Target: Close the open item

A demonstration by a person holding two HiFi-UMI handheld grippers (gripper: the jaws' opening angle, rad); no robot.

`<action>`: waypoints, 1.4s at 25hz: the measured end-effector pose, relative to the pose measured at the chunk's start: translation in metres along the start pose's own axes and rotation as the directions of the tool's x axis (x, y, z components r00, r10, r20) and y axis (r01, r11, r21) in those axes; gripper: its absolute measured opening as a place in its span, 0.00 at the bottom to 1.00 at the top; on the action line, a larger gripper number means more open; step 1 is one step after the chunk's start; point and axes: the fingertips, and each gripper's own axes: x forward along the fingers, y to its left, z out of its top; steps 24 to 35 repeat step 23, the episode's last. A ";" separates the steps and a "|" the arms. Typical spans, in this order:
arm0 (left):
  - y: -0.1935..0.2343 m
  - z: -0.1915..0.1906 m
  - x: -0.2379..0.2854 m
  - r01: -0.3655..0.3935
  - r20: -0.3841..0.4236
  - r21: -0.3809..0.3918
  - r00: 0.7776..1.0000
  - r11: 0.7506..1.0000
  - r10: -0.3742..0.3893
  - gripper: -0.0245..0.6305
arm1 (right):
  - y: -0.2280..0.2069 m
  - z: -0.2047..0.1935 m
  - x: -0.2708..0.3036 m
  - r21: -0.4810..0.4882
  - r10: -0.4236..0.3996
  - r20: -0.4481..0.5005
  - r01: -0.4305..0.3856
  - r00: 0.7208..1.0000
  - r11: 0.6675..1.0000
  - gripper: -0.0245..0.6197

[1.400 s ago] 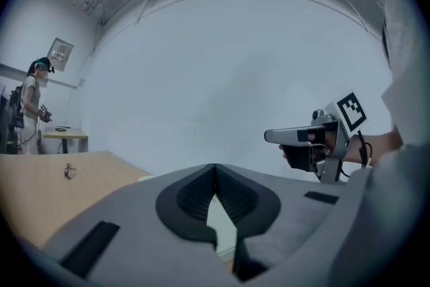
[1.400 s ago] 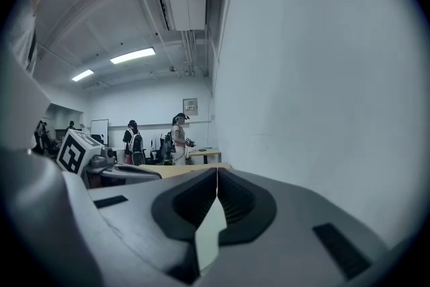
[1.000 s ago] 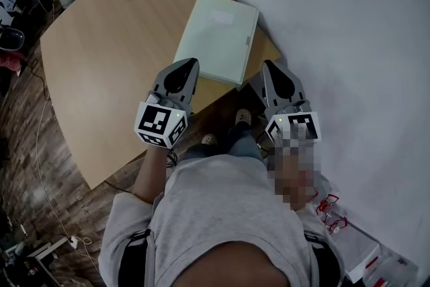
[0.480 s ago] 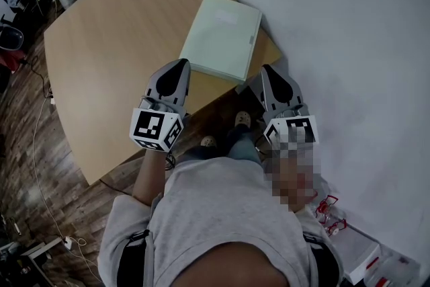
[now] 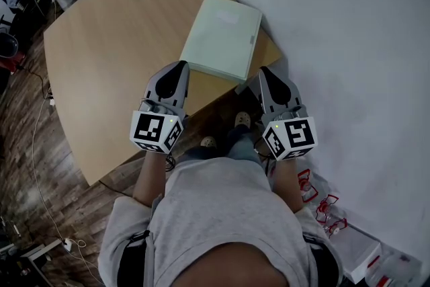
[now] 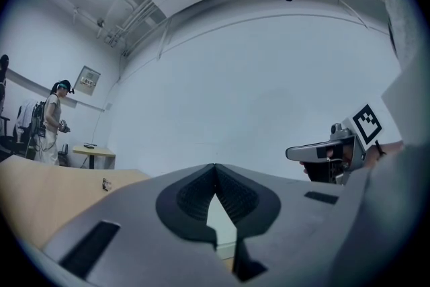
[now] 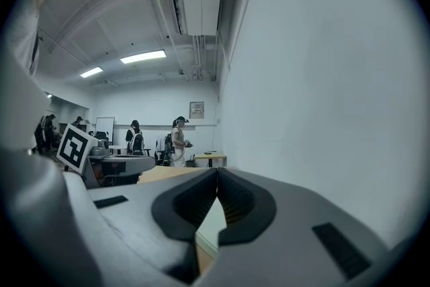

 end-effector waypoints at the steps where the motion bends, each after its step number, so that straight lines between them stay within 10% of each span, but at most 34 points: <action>1: 0.000 0.000 0.000 0.000 0.001 0.000 1.000 1.000 0.000 0.06 | 0.000 0.000 0.000 -0.002 -0.001 0.000 0.001 1.000 1.000 0.05; 35: -0.002 0.000 0.004 0.005 0.009 0.017 1.000 1.000 -0.005 0.06 | -0.001 -0.001 -0.003 -0.018 -0.025 -0.010 0.025 1.000 1.000 0.05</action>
